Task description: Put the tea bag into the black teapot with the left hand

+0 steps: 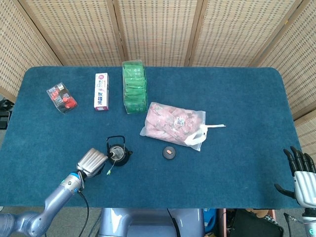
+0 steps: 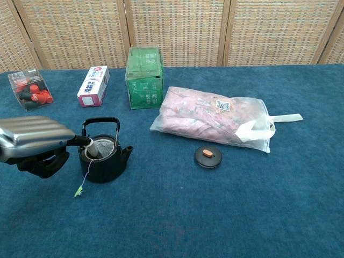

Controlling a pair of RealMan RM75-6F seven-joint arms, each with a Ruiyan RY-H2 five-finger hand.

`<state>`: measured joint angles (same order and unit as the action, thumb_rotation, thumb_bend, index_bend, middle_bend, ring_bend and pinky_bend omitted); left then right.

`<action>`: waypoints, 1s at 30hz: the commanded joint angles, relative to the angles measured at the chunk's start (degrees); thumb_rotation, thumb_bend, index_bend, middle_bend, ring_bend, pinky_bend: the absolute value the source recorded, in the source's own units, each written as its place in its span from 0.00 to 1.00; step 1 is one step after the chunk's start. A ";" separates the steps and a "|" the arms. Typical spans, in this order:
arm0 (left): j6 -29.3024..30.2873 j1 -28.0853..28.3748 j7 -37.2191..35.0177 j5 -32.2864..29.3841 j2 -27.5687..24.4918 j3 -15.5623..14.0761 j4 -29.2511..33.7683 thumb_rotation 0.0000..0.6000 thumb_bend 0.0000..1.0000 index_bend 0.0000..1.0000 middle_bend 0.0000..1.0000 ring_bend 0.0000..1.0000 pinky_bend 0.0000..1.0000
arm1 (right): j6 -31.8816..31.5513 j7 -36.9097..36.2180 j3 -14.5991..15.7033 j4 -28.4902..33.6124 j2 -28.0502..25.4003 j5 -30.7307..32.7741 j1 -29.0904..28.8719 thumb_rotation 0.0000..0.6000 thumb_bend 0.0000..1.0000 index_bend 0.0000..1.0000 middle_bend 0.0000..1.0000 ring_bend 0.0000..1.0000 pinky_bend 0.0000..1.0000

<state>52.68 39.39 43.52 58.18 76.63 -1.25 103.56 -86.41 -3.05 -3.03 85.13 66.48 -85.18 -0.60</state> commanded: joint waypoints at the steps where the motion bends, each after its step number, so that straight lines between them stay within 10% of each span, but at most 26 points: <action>1: 0.50 -0.08 -1.15 0.71 -0.16 -0.05 0.47 1.00 0.85 0.20 0.87 0.79 0.71 | -0.03 0.03 0.00 0.03 -0.03 0.04 0.05 1.00 0.06 0.00 0.03 0.00 0.00; 30: 1.22 1.34 -4.02 1.10 -0.50 0.02 0.38 1.00 0.85 0.20 0.86 0.79 0.71 | -0.26 0.54 -0.08 0.53 -0.36 0.12 0.21 1.00 0.06 0.00 0.03 0.00 0.00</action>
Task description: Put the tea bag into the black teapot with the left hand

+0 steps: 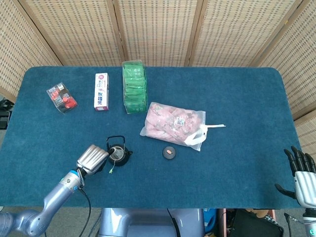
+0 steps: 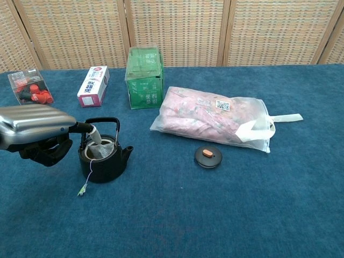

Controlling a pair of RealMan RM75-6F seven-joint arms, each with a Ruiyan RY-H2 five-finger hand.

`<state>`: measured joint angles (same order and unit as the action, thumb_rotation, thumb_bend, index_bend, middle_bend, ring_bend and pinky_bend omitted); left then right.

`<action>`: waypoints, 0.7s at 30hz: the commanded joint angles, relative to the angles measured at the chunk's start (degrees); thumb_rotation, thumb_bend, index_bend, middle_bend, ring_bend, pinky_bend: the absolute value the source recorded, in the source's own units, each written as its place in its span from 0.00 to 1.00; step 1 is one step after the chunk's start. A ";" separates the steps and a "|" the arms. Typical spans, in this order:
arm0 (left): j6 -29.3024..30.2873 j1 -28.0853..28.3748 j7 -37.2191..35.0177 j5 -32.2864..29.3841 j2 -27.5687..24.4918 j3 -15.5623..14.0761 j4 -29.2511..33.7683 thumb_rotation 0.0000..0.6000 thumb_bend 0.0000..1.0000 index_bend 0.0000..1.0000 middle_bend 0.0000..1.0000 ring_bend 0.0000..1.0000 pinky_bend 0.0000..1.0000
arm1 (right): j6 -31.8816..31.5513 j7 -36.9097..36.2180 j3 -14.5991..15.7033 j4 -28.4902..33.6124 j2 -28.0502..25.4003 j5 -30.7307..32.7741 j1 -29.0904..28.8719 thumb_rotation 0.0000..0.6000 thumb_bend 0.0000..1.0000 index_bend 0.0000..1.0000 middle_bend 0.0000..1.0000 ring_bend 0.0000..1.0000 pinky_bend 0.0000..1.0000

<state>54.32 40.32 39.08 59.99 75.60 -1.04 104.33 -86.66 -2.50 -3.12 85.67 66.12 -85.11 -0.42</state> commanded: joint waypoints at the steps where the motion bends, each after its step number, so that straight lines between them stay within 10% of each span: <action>1: -0.54 0.53 0.54 -0.96 0.65 -0.29 -0.49 1.00 0.85 0.20 0.86 0.79 0.71 | 0.03 -0.04 0.01 -0.03 0.00 0.07 0.04 1.00 0.06 0.00 0.03 0.00 0.00; 21: -0.45 1.84 0.87 -3.09 2.29 -1.22 -1.54 1.00 0.85 0.20 0.84 0.78 0.71 | -0.16 -0.32 0.11 -0.14 -0.03 0.07 0.34 1.00 0.06 0.00 0.03 0.00 0.00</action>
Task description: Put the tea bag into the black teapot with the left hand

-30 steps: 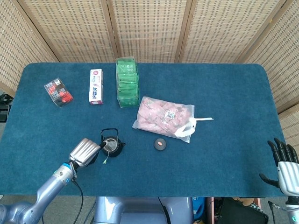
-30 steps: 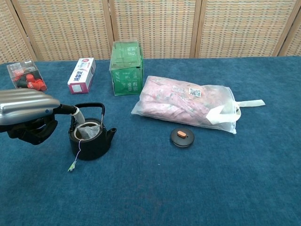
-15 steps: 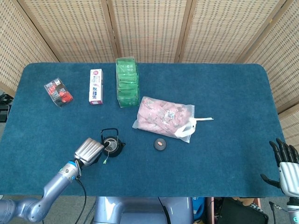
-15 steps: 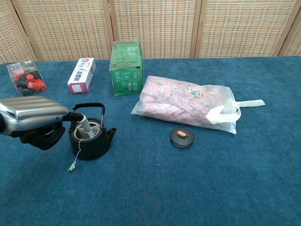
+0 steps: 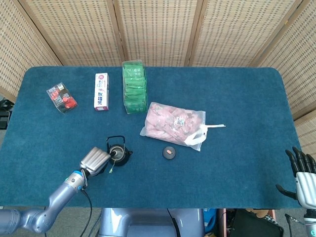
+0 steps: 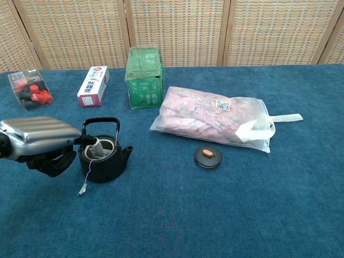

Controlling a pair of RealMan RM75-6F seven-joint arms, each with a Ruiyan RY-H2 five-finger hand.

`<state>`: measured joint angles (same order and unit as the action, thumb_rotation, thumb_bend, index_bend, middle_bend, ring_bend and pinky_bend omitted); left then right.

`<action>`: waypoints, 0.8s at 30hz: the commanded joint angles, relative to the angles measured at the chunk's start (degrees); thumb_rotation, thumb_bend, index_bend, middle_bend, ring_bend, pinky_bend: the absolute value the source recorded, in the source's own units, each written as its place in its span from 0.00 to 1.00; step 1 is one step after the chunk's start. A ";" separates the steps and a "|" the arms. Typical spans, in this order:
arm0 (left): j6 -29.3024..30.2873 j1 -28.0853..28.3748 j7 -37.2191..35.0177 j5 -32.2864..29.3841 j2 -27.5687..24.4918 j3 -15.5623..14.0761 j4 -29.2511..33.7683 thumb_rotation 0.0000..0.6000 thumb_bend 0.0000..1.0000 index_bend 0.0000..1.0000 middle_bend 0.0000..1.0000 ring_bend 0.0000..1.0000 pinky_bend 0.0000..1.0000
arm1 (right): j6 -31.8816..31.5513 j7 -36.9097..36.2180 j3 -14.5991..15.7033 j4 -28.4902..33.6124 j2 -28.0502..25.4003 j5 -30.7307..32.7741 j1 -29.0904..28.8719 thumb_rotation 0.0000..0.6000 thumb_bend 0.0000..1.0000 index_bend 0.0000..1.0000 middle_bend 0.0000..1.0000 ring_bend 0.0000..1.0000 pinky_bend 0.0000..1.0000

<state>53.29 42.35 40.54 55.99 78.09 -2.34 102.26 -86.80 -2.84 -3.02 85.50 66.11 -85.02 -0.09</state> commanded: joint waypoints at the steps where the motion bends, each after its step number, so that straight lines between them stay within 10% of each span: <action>1: 0.98 -0.37 -0.95 1.56 -0.35 0.07 0.80 1.00 0.85 0.20 0.84 0.78 0.71 | -0.05 0.04 0.00 0.06 -0.01 -0.05 0.02 1.00 0.06 0.00 0.03 0.00 0.00; 18: 12.95 -8.08 -10.86 17.01 -5.82 -1.66 4.52 1.00 0.83 0.19 0.47 0.44 0.63 | -0.23 0.33 -0.23 0.27 -0.24 -0.79 -0.41 1.00 0.06 0.00 0.03 0.00 0.00; 24: 20.99 -13.62 -15.75 21.56 -6.68 -2.02 1.86 1.00 0.70 0.12 0.13 0.10 0.25 | -0.32 0.62 -0.29 0.38 -0.30 -1.28 -0.69 1.00 0.06 0.00 0.03 0.00 0.00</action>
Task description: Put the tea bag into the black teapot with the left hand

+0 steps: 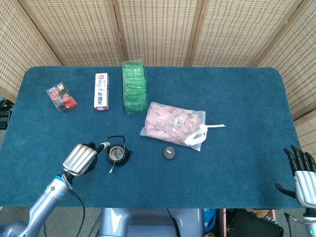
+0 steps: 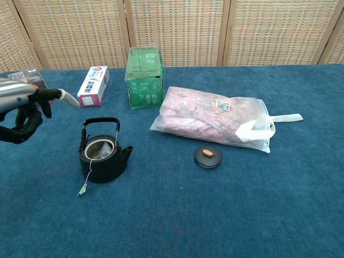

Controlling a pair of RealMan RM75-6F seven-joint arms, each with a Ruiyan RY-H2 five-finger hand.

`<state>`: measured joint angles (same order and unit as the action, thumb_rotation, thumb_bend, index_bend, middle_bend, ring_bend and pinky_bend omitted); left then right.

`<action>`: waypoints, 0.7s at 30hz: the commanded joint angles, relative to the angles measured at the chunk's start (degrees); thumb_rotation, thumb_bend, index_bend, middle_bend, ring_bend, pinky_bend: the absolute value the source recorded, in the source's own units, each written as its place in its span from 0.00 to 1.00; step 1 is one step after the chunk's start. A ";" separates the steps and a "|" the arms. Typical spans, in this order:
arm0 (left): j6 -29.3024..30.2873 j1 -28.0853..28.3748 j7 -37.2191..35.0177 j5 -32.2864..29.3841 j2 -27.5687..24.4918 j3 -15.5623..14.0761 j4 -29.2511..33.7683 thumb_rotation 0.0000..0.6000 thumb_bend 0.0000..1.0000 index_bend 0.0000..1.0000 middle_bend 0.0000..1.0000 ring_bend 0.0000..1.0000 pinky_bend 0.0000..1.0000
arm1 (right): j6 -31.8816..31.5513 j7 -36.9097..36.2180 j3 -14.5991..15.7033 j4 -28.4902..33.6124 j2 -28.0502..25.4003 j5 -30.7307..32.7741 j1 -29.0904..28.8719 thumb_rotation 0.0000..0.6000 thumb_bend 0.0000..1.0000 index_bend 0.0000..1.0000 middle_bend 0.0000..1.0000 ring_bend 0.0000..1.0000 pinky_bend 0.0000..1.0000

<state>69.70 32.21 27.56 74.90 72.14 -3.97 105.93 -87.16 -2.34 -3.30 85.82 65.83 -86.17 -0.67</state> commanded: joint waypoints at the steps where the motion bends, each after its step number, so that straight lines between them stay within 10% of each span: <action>1: 5.73 -4.39 -3.20 3.03 -0.91 -0.48 -2.27 1.00 0.68 0.12 0.08 0.05 0.17 | 0.02 0.20 0.01 0.10 -0.06 -0.23 -0.14 1.00 0.06 0.00 0.02 0.00 0.00; 5: 9.67 -7.86 -5.15 3.50 -2.04 -0.52 -3.62 1.00 0.61 0.07 0.00 0.00 0.00 | 0.16 0.69 0.02 0.24 -0.11 -0.64 -0.47 1.00 0.06 0.00 0.02 0.00 0.00; 21: 20.94 -20.77 -11.60 5.92 -4.79 -2.24 -7.92 1.00 0.46 0.00 0.00 0.00 0.00 | 1.23 3.32 0.74 2.80 -0.75 -2.62 -1.81 1.00 0.06 0.00 0.01 0.00 0.00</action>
<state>90.06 12.25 16.45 80.43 67.63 -6.00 98.38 -85.98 0.92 -2.58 88.57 65.10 -88.75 -2.43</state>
